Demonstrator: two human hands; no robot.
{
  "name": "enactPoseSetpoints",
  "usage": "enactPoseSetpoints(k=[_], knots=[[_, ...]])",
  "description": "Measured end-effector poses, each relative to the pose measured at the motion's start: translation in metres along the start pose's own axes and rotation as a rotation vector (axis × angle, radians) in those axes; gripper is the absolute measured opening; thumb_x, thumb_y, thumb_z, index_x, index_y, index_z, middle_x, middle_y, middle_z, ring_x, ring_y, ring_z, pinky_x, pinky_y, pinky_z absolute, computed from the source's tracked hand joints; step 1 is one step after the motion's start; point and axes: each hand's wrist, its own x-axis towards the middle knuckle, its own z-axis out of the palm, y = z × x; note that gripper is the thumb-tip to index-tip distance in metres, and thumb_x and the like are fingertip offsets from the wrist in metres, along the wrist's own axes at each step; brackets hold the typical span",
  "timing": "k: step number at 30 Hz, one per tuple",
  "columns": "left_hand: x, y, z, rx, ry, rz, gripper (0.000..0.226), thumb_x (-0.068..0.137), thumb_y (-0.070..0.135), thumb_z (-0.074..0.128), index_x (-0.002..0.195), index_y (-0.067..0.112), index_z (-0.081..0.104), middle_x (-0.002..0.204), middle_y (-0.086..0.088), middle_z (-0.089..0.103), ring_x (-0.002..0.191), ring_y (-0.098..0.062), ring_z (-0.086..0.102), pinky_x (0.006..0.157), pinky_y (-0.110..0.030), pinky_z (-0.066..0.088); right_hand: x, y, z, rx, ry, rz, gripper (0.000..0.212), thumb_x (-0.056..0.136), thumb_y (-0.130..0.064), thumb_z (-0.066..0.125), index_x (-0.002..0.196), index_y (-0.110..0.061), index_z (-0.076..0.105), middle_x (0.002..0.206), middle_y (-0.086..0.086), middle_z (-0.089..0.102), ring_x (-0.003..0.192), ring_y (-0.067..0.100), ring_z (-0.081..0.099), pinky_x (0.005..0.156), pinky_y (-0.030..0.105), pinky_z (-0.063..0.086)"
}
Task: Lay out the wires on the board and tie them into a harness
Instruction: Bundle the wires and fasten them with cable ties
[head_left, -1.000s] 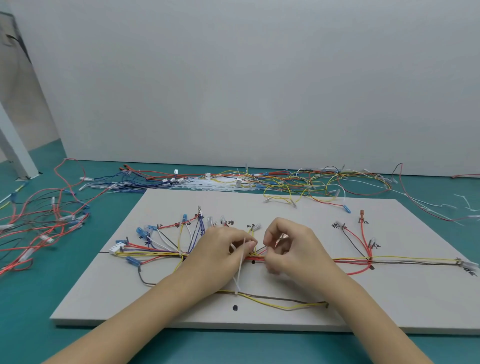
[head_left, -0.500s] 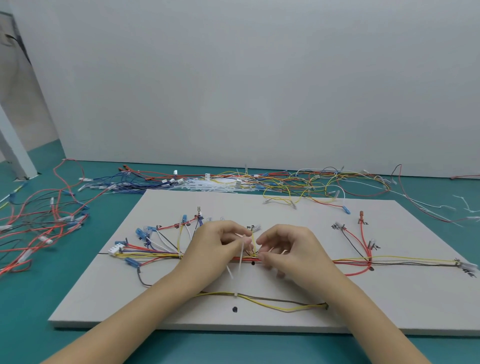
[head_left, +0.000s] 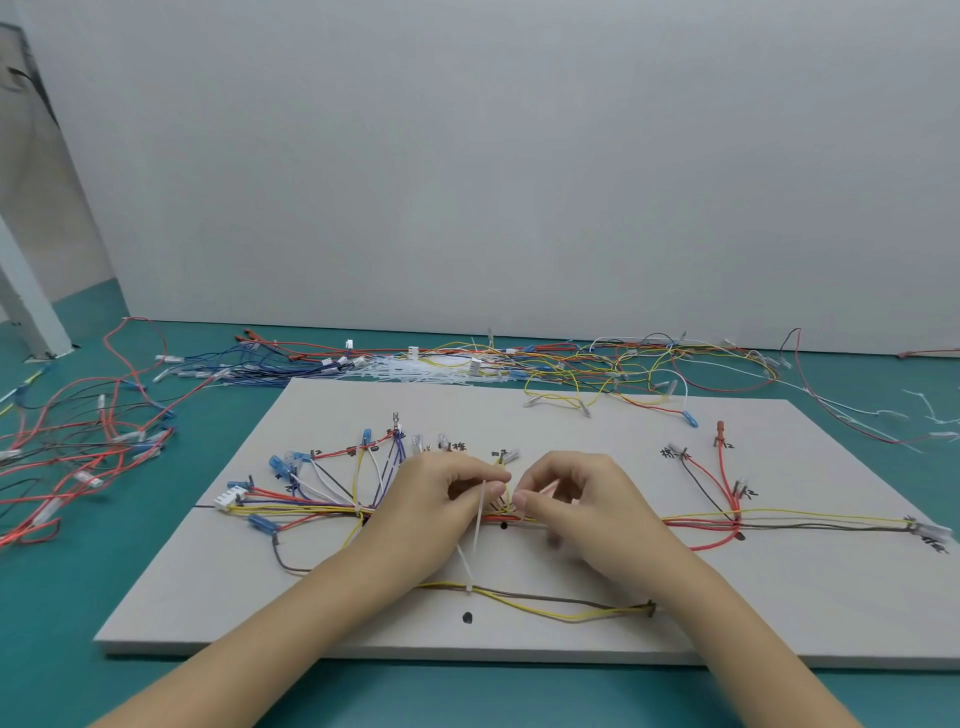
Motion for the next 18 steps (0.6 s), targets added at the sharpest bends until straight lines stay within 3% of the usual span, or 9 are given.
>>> enactPoseSetpoints(k=[2,7,14,18], knots=[[-0.0001,0.0011,-0.0006,0.025,-0.016,0.013,0.015,0.087,0.006,0.068,0.093,0.016,0.079,0.080,0.013,0.071,0.080,0.000,0.065,0.077,-0.023,0.051,0.0006,-0.0015,-0.0022,0.055,-0.001,-0.017,0.007,0.086,-0.010,0.068,0.079,-0.010,0.068,0.067,-0.008,0.065,0.056,0.005,0.054,0.054,0.015,0.042],[0.0011,-0.0005,-0.0019,0.029,-0.014,0.020,0.020,0.087,0.002,0.064,0.083,0.018,0.075,0.076,0.010,0.071,0.078,-0.007,0.065,0.079,-0.035,0.053,0.0018,-0.0015,-0.0033,0.088,-0.033,-0.025,0.012,0.088,-0.006,0.065,0.079,-0.013,0.065,0.072,-0.003,0.069,0.059,-0.004,0.057,0.055,0.009,0.040],[0.0008,-0.0019,-0.0013,0.025,-0.013,0.032,0.022,0.088,0.003,0.063,0.084,0.021,0.074,0.076,0.013,0.071,0.077,-0.003,0.066,0.079,-0.034,0.054,0.0025,0.0021,-0.0028,0.130,-0.060,-0.030,0.009,0.087,-0.004,0.066,0.080,-0.009,0.066,0.076,0.005,0.071,0.073,0.013,0.065,0.076,0.035,0.050],[-0.0001,-0.0020,-0.0012,0.057,-0.020,0.047,0.019,0.088,0.006,0.064,0.084,0.022,0.073,0.075,0.011,0.070,0.078,-0.006,0.066,0.078,-0.037,0.053,0.0019,0.0015,-0.0027,0.129,-0.065,-0.029,0.006,0.088,-0.005,0.066,0.082,-0.006,0.065,0.078,0.009,0.073,0.075,0.015,0.066,0.077,0.034,0.050]])
